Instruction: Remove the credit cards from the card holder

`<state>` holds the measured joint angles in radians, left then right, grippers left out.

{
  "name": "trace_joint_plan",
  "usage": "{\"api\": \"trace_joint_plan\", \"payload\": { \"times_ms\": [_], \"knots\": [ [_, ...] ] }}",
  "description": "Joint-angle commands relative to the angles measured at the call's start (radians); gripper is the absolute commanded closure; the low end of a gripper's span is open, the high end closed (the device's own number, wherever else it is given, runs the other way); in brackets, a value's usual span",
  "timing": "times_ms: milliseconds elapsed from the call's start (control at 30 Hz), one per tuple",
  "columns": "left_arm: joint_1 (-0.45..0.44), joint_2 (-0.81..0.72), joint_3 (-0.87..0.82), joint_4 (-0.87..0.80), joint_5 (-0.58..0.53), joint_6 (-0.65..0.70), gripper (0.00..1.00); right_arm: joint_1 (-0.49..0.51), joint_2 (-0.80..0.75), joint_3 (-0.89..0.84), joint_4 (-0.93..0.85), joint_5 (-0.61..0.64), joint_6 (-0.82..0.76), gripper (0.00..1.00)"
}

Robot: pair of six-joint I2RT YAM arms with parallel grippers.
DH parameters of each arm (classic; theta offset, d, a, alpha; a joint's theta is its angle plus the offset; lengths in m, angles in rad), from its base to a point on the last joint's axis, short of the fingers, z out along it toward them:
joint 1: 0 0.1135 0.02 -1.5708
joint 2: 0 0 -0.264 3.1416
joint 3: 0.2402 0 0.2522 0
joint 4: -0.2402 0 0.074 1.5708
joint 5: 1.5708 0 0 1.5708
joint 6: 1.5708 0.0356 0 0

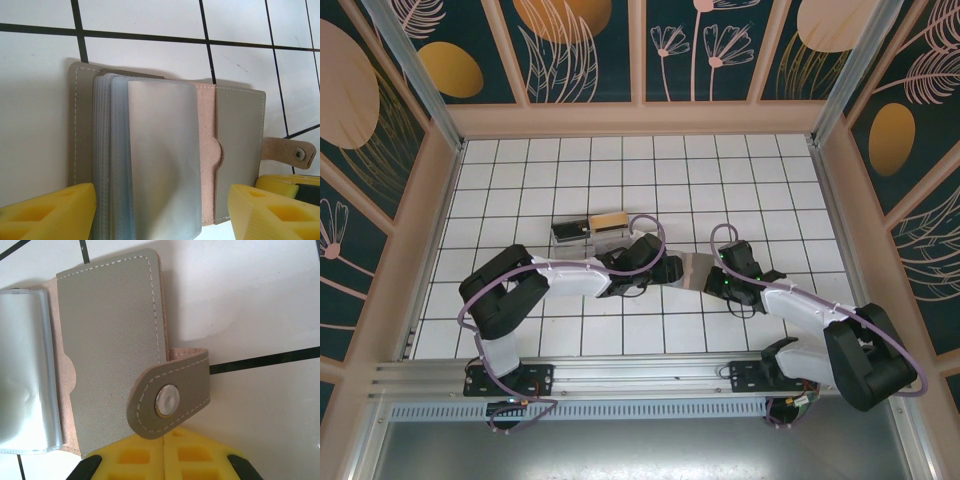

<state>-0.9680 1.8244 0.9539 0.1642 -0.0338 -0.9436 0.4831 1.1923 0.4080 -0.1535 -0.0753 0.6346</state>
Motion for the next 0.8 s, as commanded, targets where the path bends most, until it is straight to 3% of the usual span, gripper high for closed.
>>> {"api": "trace_joint_plan", "payload": {
  "times_ms": [0,467,767],
  "knots": [
    [-0.001,-0.002,-0.01,0.035,0.018,0.025,0.3,-0.008,0.001,-0.009,0.0,0.015,-0.007,0.91],
    [-0.001,0.057,0.011,0.012,0.043,0.007,0.31,-0.008,-0.001,-0.01,0.001,0.009,-0.003,0.9],
    [-0.005,0.056,-0.006,0.151,0.169,0.01,0.28,-0.008,0.006,-0.015,0.011,0.005,-0.001,0.9]
  ]
}}
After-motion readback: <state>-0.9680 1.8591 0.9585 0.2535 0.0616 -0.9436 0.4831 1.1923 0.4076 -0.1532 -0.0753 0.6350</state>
